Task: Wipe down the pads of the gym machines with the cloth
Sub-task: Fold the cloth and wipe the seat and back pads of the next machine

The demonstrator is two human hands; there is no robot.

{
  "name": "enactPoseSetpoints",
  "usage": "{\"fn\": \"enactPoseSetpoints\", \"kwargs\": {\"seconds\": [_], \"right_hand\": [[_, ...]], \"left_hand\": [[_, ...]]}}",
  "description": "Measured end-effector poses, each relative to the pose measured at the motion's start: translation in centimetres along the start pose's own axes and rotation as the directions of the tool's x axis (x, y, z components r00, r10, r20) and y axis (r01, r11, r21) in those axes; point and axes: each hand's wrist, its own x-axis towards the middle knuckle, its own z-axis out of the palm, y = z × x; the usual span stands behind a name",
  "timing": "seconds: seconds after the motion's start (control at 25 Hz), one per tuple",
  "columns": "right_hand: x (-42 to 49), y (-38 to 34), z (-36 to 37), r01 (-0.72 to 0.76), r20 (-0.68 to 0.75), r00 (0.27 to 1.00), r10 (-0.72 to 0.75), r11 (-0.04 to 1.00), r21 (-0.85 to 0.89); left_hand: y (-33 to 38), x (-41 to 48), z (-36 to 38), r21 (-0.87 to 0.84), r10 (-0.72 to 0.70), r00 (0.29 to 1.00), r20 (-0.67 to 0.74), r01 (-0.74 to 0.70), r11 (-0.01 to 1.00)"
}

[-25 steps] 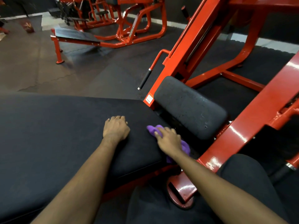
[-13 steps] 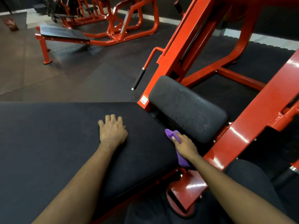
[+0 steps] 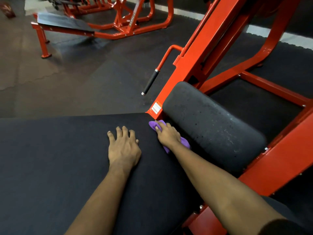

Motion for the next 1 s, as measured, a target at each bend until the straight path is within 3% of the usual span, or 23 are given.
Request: {"fn": "enactPoseSetpoints", "kwargs": {"seconds": [0.12,0.6,0.8,1.0], "right_hand": [[1.1,-0.7,0.4,0.022,0.017,1.0,-0.022,1.0,0.022],[-10.2,4.6,-0.9,0.016,0.006,1.0,-0.016,0.995,-0.096],[-5.9,2.1,-0.1,-0.038,0.008,0.999,0.039,0.997,-0.068],[2.3,-1.0,1.2,-0.02,0.01,1.0,0.02,1.0,-0.021]], "left_hand": [[-0.1,0.1,-0.1,0.01,-0.002,1.0,-0.011,0.002,1.0],[0.0,-0.7,-1.4,-0.033,-0.019,0.999,0.04,0.02,0.999],[-0.9,1.6,-2.4,-0.07,0.007,0.999,-0.043,-0.01,0.998],[-0.6,4.0,-0.6,-0.034,-0.115,0.993,0.015,0.115,0.993]]}}
